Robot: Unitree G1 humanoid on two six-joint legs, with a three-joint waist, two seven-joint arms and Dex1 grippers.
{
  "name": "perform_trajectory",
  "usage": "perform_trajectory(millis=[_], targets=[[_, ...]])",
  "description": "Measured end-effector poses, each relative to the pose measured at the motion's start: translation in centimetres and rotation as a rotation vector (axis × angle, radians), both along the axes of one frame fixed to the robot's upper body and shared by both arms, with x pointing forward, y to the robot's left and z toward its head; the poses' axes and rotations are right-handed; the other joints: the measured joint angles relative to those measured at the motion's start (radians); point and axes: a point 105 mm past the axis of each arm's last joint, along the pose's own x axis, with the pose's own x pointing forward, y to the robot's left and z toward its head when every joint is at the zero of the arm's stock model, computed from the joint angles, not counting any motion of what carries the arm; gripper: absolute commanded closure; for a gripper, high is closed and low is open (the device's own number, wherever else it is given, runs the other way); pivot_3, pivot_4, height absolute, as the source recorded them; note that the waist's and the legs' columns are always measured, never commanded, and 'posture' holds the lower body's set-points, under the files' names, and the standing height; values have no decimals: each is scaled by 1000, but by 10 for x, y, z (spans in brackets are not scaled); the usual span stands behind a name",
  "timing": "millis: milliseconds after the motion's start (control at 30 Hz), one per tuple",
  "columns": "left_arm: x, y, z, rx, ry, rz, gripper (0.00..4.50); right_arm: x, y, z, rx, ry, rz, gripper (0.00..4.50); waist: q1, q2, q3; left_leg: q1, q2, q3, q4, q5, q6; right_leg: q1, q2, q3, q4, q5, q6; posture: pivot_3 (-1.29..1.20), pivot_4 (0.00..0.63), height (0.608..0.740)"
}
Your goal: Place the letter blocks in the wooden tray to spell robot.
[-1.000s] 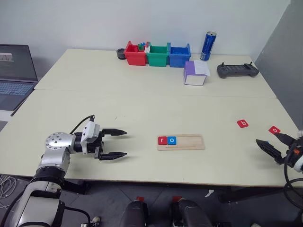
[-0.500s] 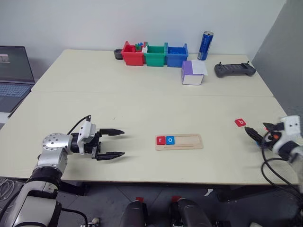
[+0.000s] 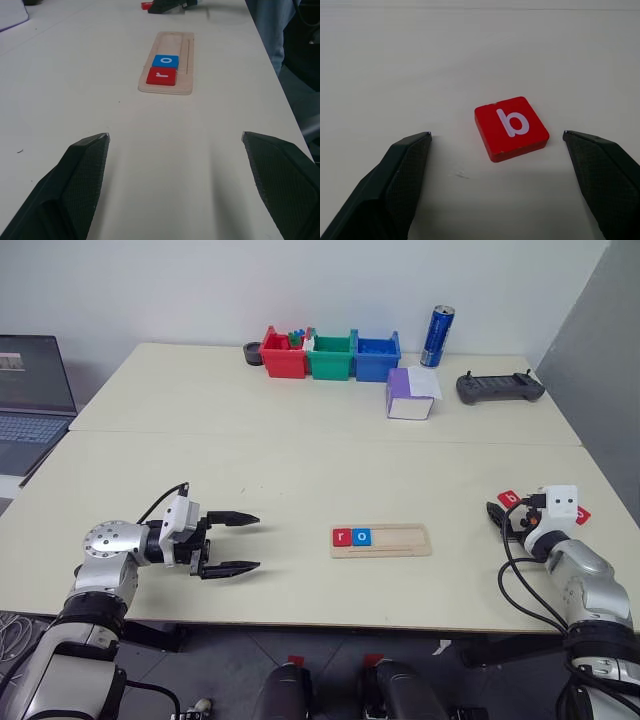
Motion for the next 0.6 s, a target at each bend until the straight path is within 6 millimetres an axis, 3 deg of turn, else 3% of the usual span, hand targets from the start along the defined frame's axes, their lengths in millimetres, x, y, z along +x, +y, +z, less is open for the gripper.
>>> perform_trajectory(millis=[100,200,300,433,600], targets=[[0,1,1,-3,-4,5,16,3,2,-1,-10,-8,10,0,0,0,0,0,0,0,0,0,0,0,0,0,0,0,0,0,150,740],[0,1,1,-3,-3,4,0,6,3,-1,-9,-13,15,606,-4,-1,0,1,0,1,0,0,0,0,0,1,0,0,1,0,150,740],[1,-2,3,-7,4,-5,0,5,6,0,-27,-4,23,1609,-3,0,0,1,0,1,0,0,0,0,0,1,0,0,0,0,150,740],[1,-3,7,-10,5,-9,0,-12,22,3,-17,4,29,2986,0,0,0,-1,0,0,-1,0,0,-1,0,1,0,0,0,0,150,740],[1,-1,6,-5,8,-6,0,-52,58,2,-8,6,-7,3029,1,0,0,-2,0,0,-1,0,0,-2,0,0,1,0,0,0,150,740]])
